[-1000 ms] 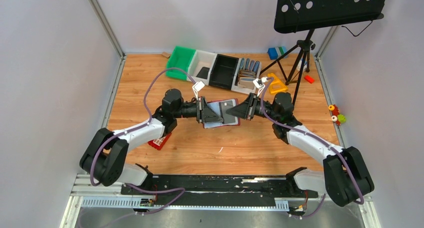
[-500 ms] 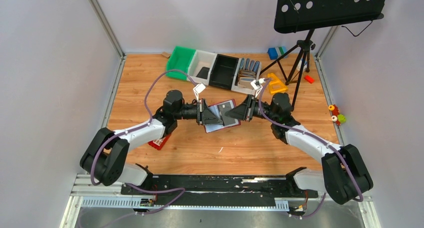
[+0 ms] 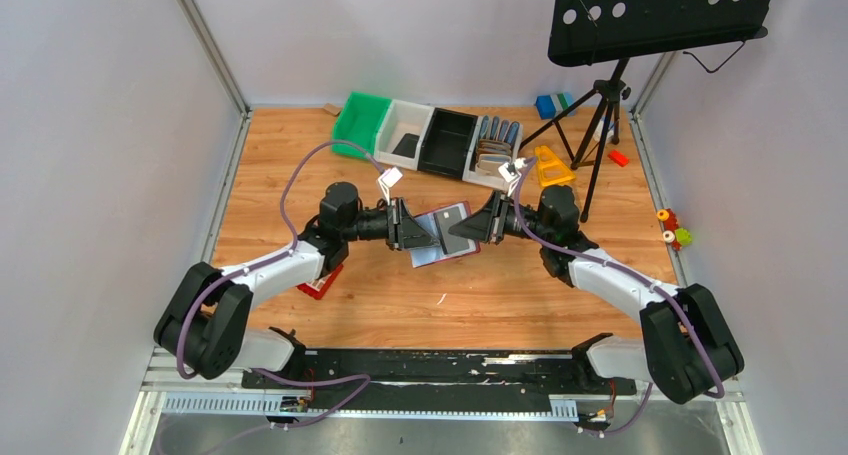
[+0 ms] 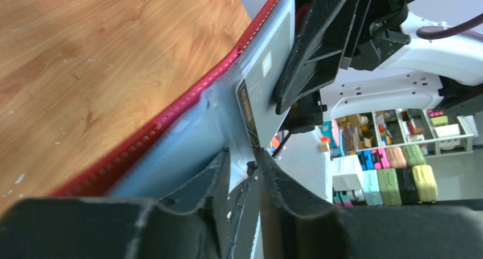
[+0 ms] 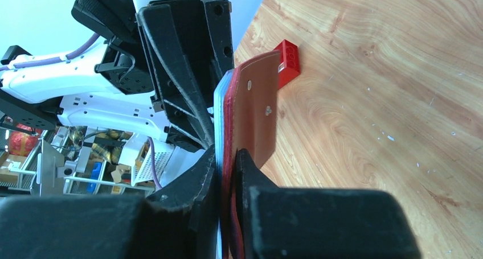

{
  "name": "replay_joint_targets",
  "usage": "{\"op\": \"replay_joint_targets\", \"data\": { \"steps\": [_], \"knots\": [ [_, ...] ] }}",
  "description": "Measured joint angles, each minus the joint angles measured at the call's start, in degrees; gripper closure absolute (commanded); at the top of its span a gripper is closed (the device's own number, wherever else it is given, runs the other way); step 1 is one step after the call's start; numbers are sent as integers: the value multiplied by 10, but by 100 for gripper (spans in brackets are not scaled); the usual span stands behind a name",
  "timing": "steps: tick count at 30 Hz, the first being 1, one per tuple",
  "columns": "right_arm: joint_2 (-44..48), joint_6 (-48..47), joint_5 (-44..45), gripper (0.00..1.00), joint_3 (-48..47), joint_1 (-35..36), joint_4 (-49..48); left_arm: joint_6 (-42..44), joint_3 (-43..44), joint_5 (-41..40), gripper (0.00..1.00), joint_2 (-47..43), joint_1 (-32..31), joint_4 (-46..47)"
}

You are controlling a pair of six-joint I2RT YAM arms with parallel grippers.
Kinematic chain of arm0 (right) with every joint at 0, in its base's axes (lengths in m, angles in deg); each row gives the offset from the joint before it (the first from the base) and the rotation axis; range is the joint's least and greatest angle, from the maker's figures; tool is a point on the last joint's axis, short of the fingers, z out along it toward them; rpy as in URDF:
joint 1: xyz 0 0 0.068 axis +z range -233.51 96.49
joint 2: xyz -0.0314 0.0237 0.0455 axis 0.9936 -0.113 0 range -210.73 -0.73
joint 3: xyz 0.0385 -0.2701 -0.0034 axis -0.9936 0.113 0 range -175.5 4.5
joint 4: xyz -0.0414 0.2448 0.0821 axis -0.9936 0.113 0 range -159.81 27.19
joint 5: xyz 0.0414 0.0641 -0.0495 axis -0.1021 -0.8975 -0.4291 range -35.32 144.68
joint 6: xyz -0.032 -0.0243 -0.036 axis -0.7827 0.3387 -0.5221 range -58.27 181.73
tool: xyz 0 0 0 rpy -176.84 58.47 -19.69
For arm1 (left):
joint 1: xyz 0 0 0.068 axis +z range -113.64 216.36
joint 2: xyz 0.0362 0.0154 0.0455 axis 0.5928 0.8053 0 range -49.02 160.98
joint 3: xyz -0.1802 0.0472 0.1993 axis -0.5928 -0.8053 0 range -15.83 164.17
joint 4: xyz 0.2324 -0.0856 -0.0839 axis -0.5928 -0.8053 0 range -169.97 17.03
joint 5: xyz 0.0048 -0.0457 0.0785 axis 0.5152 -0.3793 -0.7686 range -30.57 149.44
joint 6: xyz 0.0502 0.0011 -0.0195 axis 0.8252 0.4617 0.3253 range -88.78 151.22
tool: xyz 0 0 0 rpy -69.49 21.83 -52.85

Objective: Take the credit cards out of the card holder
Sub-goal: Remove the credit card from the card holder.

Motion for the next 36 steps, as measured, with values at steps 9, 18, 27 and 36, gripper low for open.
{"op": "replay_joint_targets", "data": {
  "steps": [9,18,27,36],
  "knots": [
    [-1,3,-10,100,3,5,-3,-50,-22,9,66,1,2,86],
    [-21,5,-7,96,3,17,-8,-44,-6,27,97,26,2,54],
    [-18,7,-8,68,3,26,-19,-46,-7,25,100,29,2,59],
    [-10,5,-9,75,3,21,-4,-51,-22,29,100,29,11,89]
  ]
}}
